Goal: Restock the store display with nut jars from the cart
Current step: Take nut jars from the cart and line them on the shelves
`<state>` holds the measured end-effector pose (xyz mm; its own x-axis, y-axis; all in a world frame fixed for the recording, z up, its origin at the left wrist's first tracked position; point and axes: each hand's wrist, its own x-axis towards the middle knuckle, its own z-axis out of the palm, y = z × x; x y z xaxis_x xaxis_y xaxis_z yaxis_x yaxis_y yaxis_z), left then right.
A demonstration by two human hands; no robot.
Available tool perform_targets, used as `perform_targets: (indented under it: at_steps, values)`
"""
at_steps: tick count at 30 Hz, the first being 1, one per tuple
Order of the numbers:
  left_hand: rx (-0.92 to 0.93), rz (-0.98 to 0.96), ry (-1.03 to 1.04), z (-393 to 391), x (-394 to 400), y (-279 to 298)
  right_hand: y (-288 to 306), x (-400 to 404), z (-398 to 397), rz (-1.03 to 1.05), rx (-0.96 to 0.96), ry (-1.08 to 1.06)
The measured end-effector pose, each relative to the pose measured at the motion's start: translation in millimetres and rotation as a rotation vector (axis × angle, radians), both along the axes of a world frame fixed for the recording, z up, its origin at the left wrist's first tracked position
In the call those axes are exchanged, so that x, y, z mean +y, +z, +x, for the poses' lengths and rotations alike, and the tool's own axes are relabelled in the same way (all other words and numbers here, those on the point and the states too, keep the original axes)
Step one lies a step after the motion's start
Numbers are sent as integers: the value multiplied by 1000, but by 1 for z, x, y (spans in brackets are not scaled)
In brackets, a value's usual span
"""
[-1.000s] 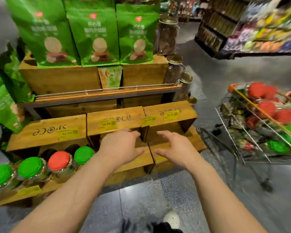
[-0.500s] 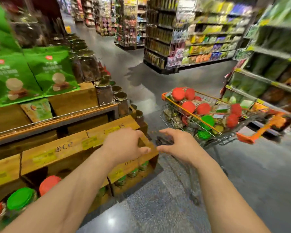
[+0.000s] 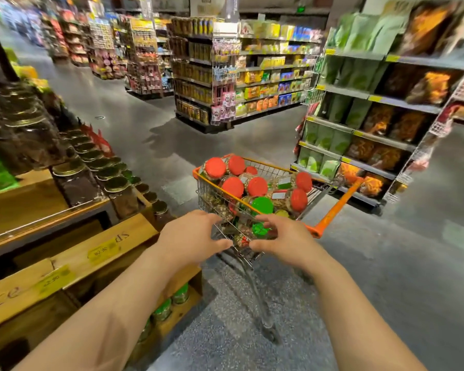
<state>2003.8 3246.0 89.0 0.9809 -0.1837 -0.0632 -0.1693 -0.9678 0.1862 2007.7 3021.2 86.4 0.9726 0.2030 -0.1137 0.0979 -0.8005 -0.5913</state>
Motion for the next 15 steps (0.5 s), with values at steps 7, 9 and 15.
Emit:
perform_targets:
  at_steps: [7,9,15]
  values:
    - [-7,-86,73,68,8,-10,-7,-2,58,30,19,19]
    - [-9,-123,100,94,16,-13,-7,5,83,47,21,11]
    - [16,-164,130,193,51,-29,-13,30,174,28,15,-5]
